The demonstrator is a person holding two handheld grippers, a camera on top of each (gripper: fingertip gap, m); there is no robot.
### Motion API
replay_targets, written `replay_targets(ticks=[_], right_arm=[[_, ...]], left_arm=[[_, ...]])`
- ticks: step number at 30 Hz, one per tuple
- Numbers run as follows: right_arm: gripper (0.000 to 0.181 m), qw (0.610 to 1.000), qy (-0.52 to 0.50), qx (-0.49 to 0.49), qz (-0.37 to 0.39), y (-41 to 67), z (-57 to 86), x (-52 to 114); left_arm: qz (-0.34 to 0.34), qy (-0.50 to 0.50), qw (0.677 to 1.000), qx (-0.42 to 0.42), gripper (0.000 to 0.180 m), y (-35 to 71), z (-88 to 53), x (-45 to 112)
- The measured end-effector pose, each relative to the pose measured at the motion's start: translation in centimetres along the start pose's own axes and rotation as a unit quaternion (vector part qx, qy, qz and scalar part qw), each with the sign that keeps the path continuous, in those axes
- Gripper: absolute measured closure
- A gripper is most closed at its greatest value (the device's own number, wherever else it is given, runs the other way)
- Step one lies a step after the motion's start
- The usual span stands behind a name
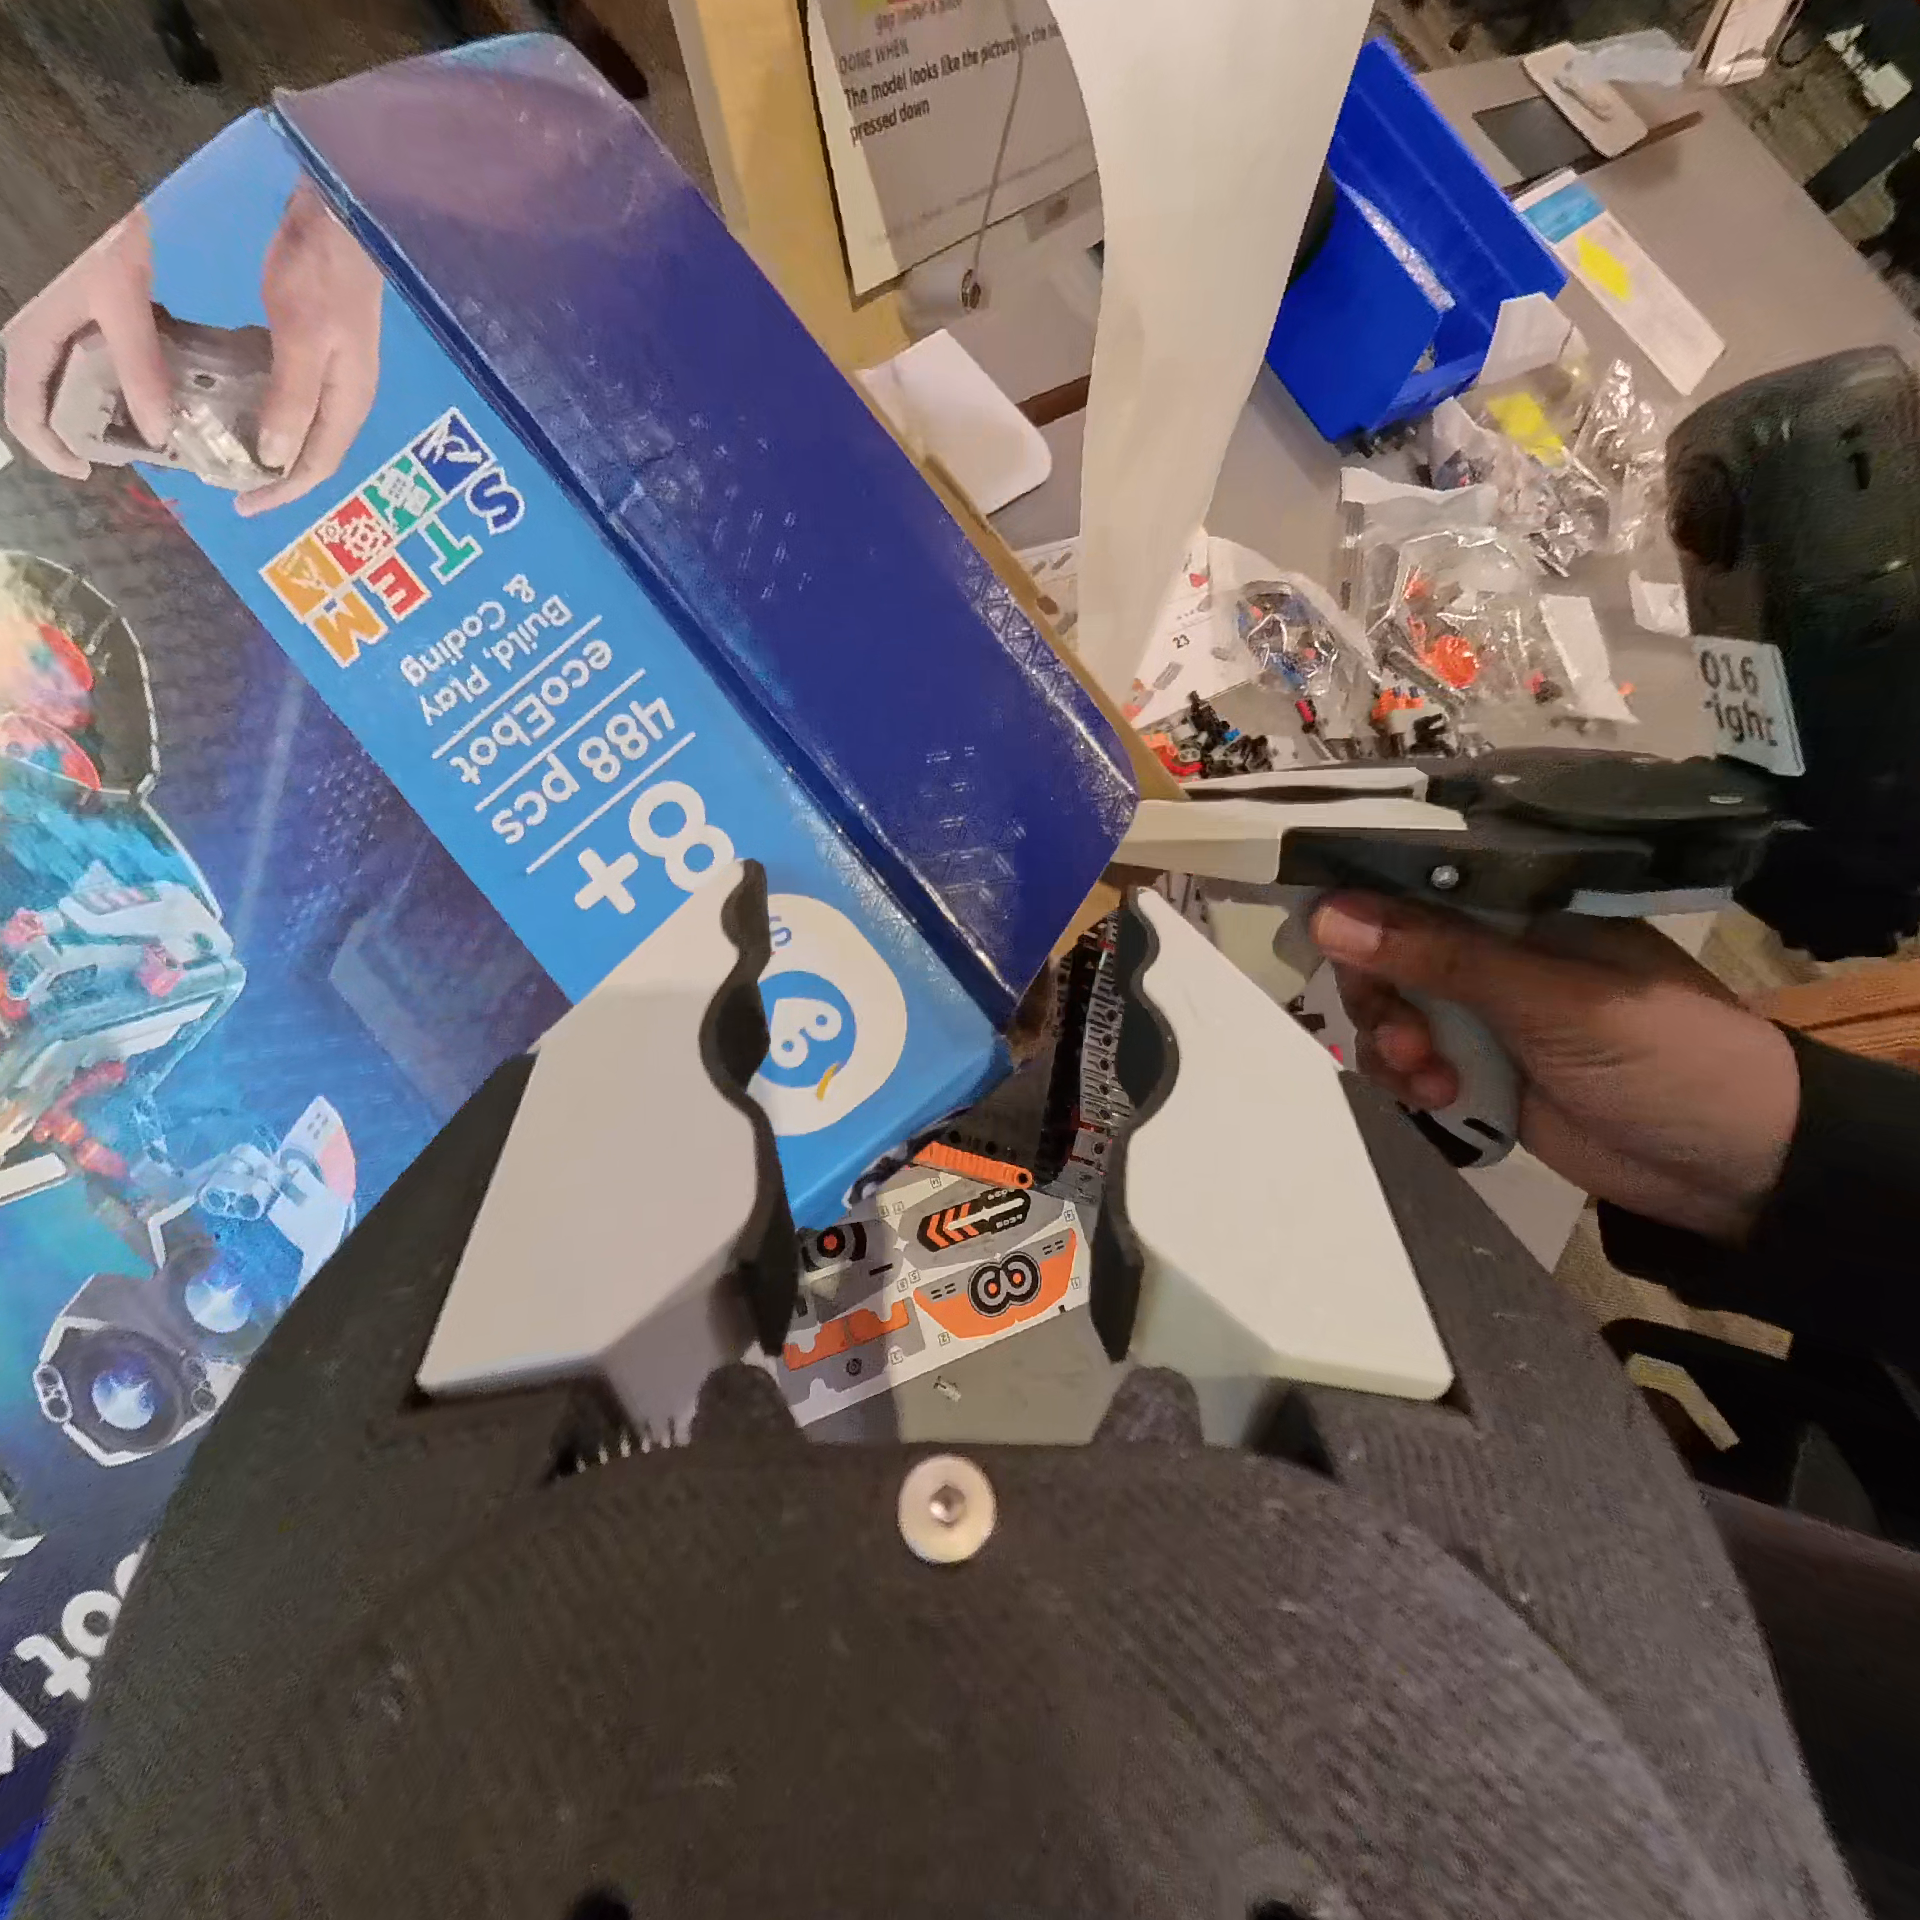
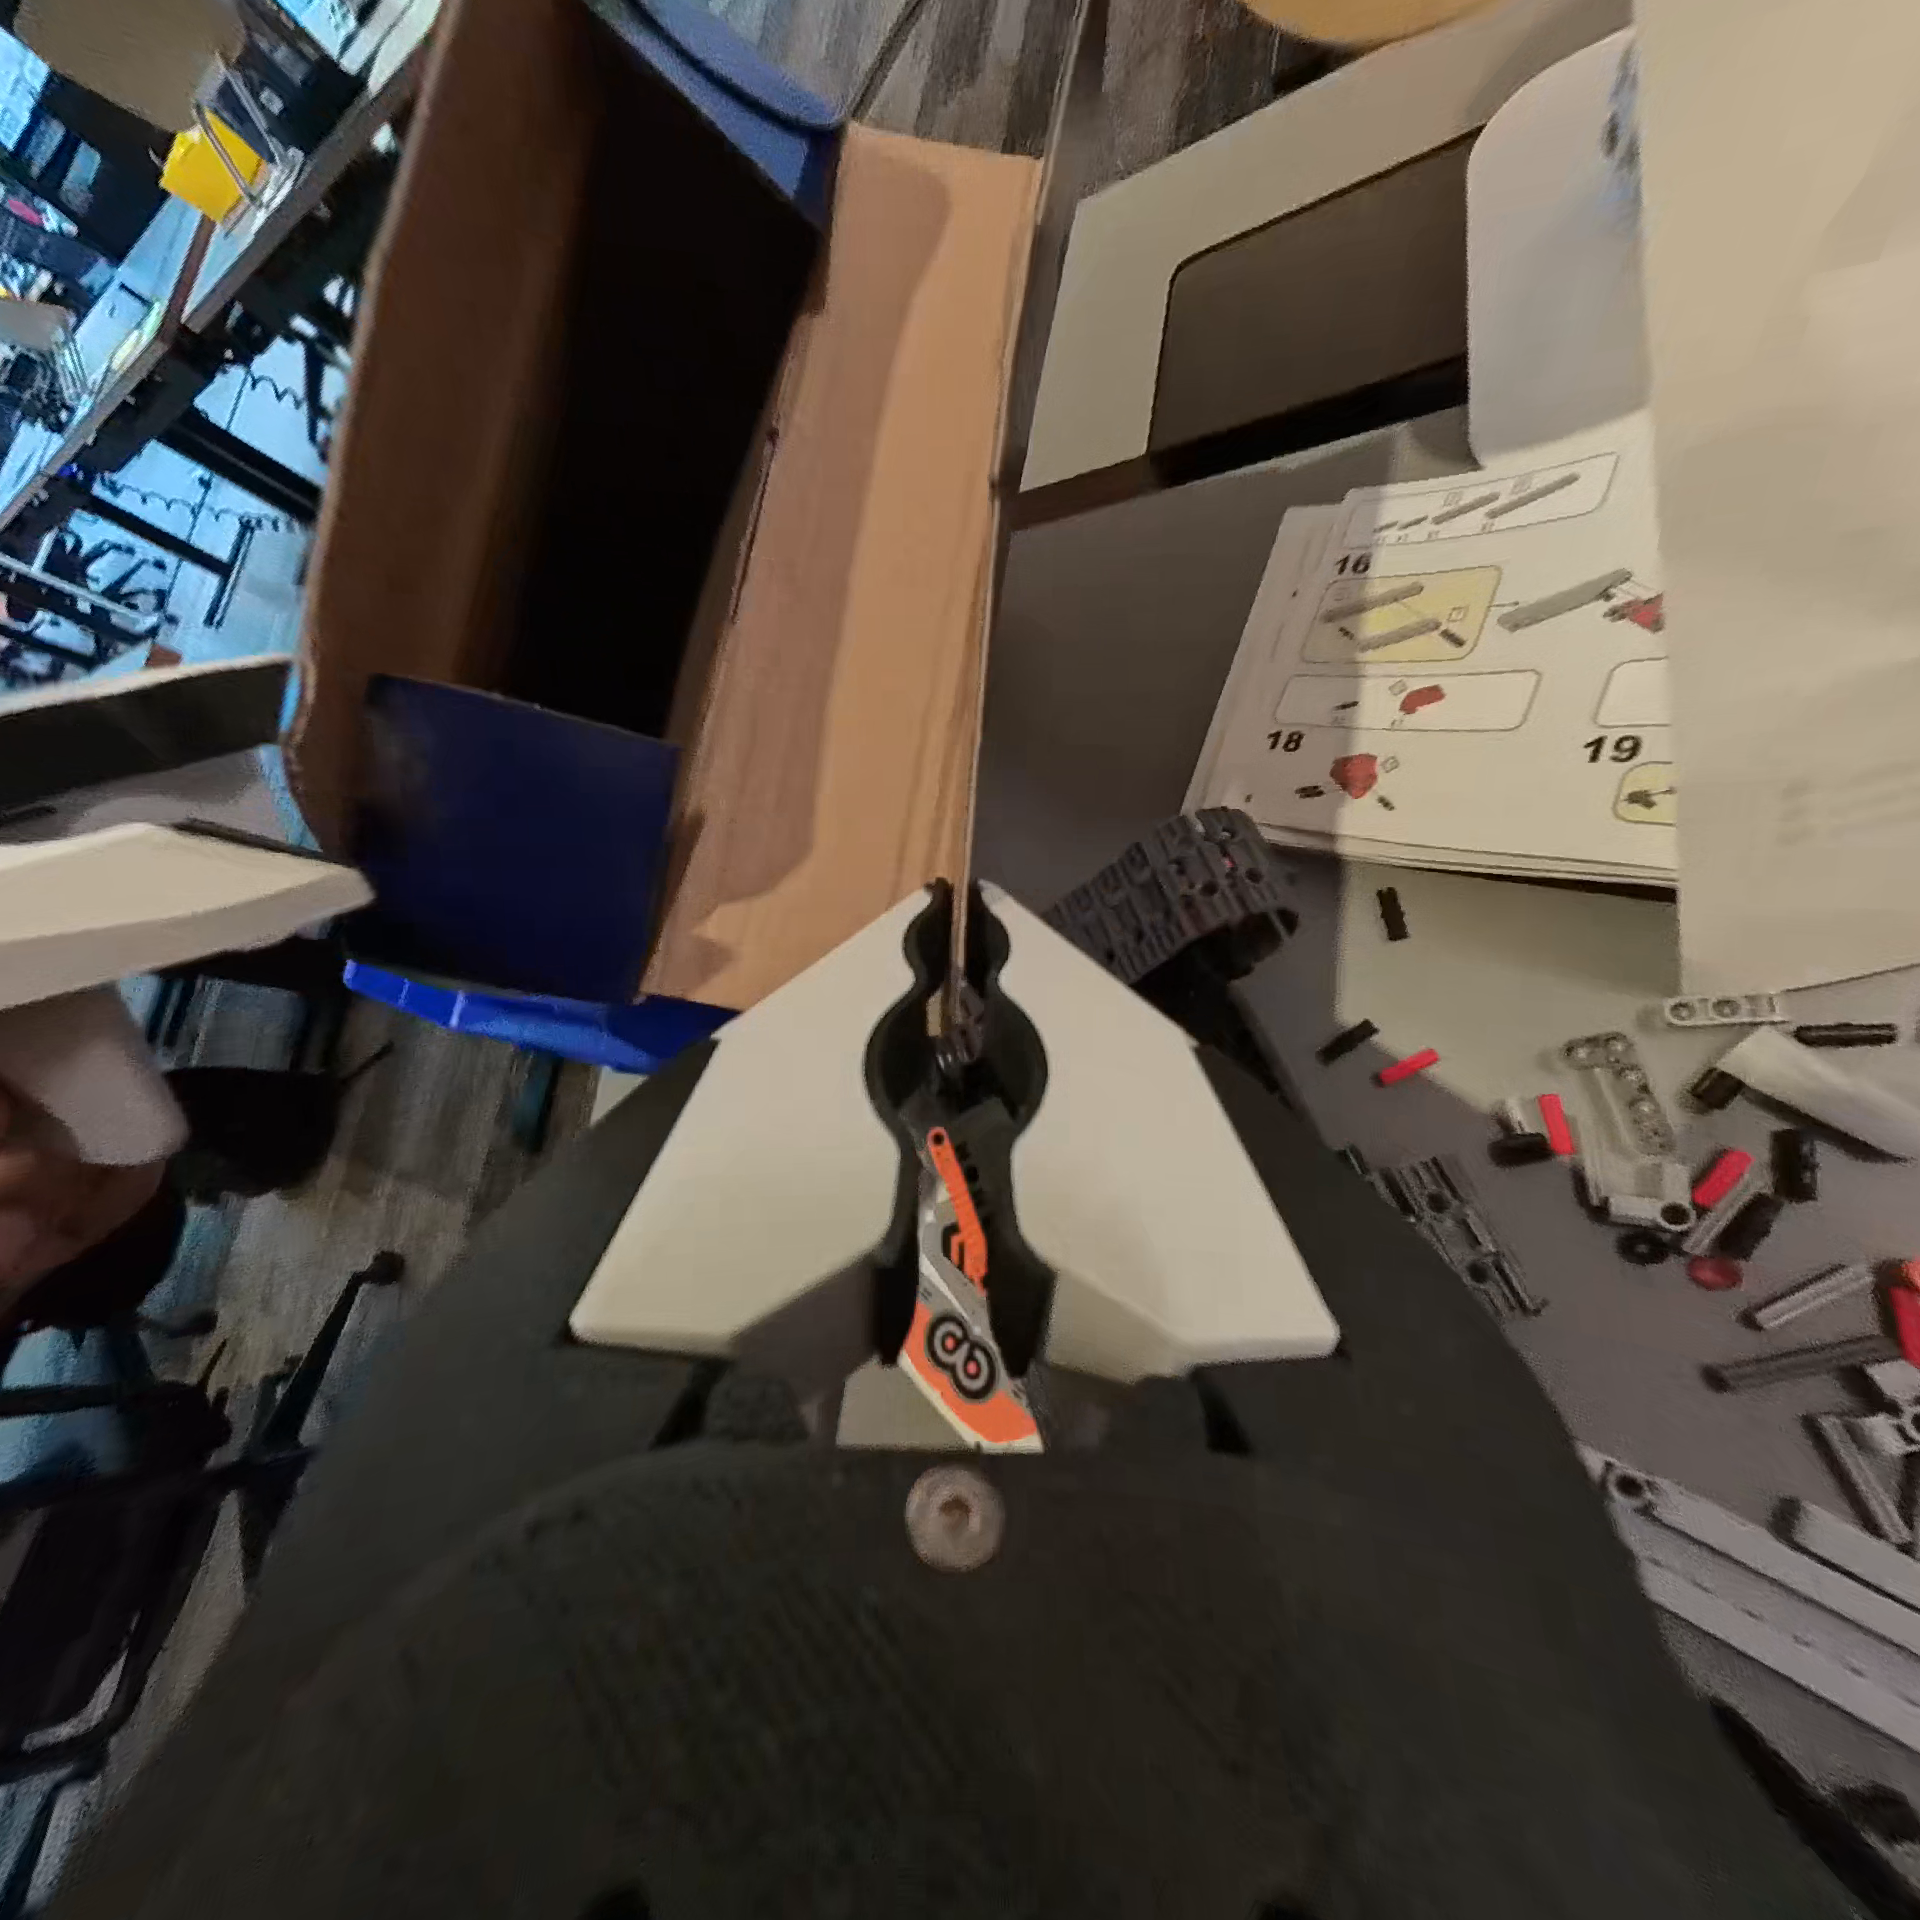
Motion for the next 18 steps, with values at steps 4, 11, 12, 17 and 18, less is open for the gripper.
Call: replay_targets(ticks=[4, 11, 12, 17, 18], right_arm=[[0.179, 0.999, -0.007, -0.024, 0.046, 3.2, -0.8, -1.9], [0.161, 0.964, -0.009, -0.265, 0.012, 5.4, -6.8, -3.1], [0.159, 0.952, -0.023, -0.307, 0.002, 5.1, -7.1, -2.8], [0.163, 0.935, -0.052, -0.349, 0.013, 5.1, -6.7, -2.4], [0.166, 0.946, -0.049, -0.319, 0.019, 5.3, -6.2, -2.6]], left_arm=[[-0.004, 0.013, 1.0, 0.003, 0.115, 0.1, -0.2, 0.1], [0.005, 0.012, 1.0, -0.011, 0.113, 0.1, -0.4, 0.3], [0.004, 0.013, 1.0, -0.012, 0.111, 0.1, -0.4, 0.3], [0.003, 0.016, 1.0, -0.015, 0.11, 0.1, -0.5, 0.2], [0.004, 0.015, 1.0, -0.019, 0.109, 0.2, -0.6, 0.1]])
Point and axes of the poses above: each gripper's, where its closed fingertips meet, x out along the fingers, y out of its top, z = x × y across the jaws, the point moved 2 cm from there along -x, back along the fingers, and after that the axes turned 3 degrees about -y, right-handed, at the moved point
